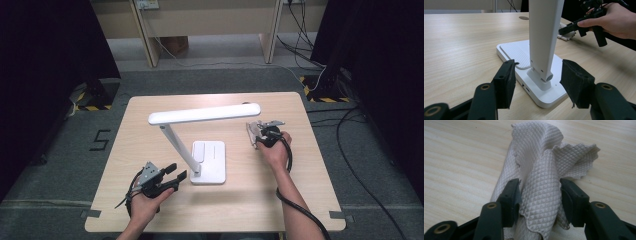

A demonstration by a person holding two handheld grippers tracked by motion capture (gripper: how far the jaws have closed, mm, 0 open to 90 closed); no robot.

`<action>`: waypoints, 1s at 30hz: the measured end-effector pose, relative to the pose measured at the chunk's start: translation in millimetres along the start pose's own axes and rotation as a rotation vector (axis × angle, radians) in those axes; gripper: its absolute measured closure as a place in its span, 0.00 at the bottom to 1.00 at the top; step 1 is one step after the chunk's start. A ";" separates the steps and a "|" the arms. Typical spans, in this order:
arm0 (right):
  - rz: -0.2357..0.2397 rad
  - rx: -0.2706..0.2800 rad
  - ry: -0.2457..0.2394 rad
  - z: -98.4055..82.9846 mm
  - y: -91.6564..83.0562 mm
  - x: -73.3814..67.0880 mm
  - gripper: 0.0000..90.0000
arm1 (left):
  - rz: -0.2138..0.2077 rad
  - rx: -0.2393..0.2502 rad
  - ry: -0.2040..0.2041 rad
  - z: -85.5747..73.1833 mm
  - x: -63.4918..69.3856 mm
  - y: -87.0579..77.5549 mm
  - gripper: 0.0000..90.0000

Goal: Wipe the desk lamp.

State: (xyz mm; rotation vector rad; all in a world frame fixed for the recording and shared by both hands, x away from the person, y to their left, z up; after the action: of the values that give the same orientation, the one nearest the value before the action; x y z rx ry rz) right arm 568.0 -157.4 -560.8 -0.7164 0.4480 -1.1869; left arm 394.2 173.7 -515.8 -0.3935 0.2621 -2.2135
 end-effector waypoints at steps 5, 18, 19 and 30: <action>0.039 -0.007 0.045 -0.6 0.5 -1.3 0.70 | -0.001 -0.005 0.005 -1.4 0.3 0.9 0.50; 0.079 0.001 0.002 0.9 -6.2 -12.6 0.89 | -0.004 -0.008 0.008 -1.4 1.3 -0.2 0.50; 0.089 0.002 -0.011 1.4 -10.2 -16.0 0.89 | -0.010 -0.010 0.013 -1.3 2.4 -0.3 0.50; 0.211 0.023 -0.152 -17.2 -70.7 -53.3 0.89 | -0.127 -0.041 0.074 3.5 31.0 -2.5 0.54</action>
State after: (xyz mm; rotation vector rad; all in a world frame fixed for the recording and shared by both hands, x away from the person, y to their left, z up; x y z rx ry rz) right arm 491.3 -125.7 -525.3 -0.7155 0.3717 -0.9314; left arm 375.5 150.7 -505.9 -0.3590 0.3305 -2.3537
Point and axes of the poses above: each handheld gripper's, and its own axes: y roughly forward along the jaws, z roughly out of its top, x roughly to its right, the point moved 8 cm from there along y, roughly forward along the jaws
